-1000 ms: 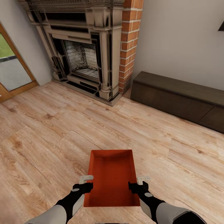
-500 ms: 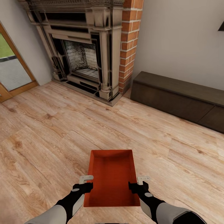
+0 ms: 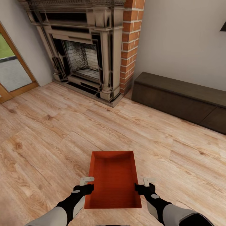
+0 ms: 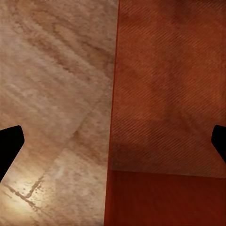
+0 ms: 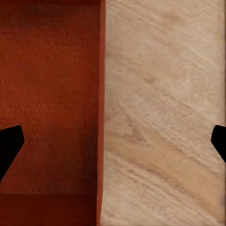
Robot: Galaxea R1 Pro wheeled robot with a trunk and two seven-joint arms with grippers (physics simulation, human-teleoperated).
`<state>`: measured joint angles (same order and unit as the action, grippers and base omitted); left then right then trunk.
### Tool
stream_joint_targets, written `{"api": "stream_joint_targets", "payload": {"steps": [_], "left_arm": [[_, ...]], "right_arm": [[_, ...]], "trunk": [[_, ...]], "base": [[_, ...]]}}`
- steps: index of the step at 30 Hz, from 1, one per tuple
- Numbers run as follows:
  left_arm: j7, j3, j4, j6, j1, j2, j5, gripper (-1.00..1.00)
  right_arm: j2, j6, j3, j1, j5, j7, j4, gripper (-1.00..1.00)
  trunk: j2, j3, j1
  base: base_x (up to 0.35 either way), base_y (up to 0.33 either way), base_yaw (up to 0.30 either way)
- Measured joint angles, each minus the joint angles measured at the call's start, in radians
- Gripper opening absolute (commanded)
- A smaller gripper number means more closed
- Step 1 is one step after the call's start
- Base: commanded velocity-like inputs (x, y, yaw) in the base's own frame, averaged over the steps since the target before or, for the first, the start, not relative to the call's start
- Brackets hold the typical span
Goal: Move the two storage containers from the living room to the garage. In the garage, place one container on the floor and stack the other container on top of it (either order is fine).
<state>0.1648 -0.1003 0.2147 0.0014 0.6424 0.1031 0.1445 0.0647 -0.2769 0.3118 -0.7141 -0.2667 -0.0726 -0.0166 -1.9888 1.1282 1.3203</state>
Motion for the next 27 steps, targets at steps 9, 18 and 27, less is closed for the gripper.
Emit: {"api": "stream_joint_targets", "payload": {"steps": [9, 18, 27], "left_arm": [[0.0, 0.0, 0.0, 0.0, 0.0, 0.0, 0.0, 1.0], [0.0, 0.0, 0.0, 0.0, 0.0, 0.0, 0.0, 1.0], [0.0, 0.0, 0.0, 0.0, 0.0, 0.0, 0.0, 1.0]], "right_arm": [[-0.002, 0.0, 0.0, 0.0, 0.0, 0.0, 0.0, 1.0], [0.004, 0.0, 0.002, 0.0, 0.001, 0.001, 0.0, 1.0], [0.007, 0.0, 0.001, 0.0, 0.0, 0.002, 0.0, 1.0]], "trunk": [[0.0, 0.0, 0.0], [0.0, 0.0, 0.0], [0.0, 0.0, 0.0]], "base": [[0.0, 0.0, 0.0], [0.0, 0.0, 0.0], [0.0, 0.0, 0.0]]}}
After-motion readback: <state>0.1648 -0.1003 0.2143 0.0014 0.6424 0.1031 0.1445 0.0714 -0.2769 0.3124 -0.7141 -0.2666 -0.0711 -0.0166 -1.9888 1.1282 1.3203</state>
